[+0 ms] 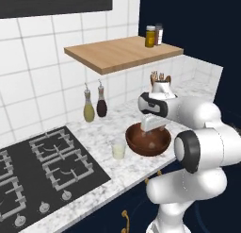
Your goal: Grab a lemon wedge from the fridge and one ice cube from the ice bowl, and put them in the glass of lemonade.
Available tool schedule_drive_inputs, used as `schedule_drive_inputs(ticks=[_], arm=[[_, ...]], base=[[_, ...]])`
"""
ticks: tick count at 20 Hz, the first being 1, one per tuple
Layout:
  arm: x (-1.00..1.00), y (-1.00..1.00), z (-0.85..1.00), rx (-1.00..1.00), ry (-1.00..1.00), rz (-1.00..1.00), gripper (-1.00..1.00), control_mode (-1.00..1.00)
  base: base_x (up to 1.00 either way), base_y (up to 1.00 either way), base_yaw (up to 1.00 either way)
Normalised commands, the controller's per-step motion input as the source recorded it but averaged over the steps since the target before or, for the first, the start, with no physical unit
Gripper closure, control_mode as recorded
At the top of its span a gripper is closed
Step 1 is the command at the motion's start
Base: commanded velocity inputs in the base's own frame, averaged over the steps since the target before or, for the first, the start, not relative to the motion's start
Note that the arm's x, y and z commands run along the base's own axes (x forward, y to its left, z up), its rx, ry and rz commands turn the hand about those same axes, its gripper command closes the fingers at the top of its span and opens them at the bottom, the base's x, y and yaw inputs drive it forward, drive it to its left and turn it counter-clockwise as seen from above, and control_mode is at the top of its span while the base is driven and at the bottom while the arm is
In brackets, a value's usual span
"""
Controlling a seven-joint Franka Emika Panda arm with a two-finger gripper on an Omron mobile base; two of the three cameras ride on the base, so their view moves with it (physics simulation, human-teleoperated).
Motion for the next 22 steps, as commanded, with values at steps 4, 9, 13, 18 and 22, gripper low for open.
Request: schedule_drive_inputs(ticks=[4, 9, 13, 18, 22], arm=[[-0.16, 0.04, -0.16, 0.0, -0.02, 0.09, -1.0, -1.0], [-0.16, 0.06, -0.3, 0.0, 0.0, 0.11, -1.0, -1.0], [-0.03, 0.02, -0.42, 0.0, 0.0, 0.09, -1.0, -1.0], [0.0, 0.0, -0.35, 0.0, 0.0, 0.08, -1.0, -1.0], [0.0, 0.0, -0.23, 0.0, 0.0, 0.07, -1.0, -1.0]], base=[[0.0, 0.0, 0.0], [0.0, 0.0, 0.0], [0.0, 0.0, 0.0], [0.0, 0.0, 0.0], [0.0, 0.0, 0.0]])
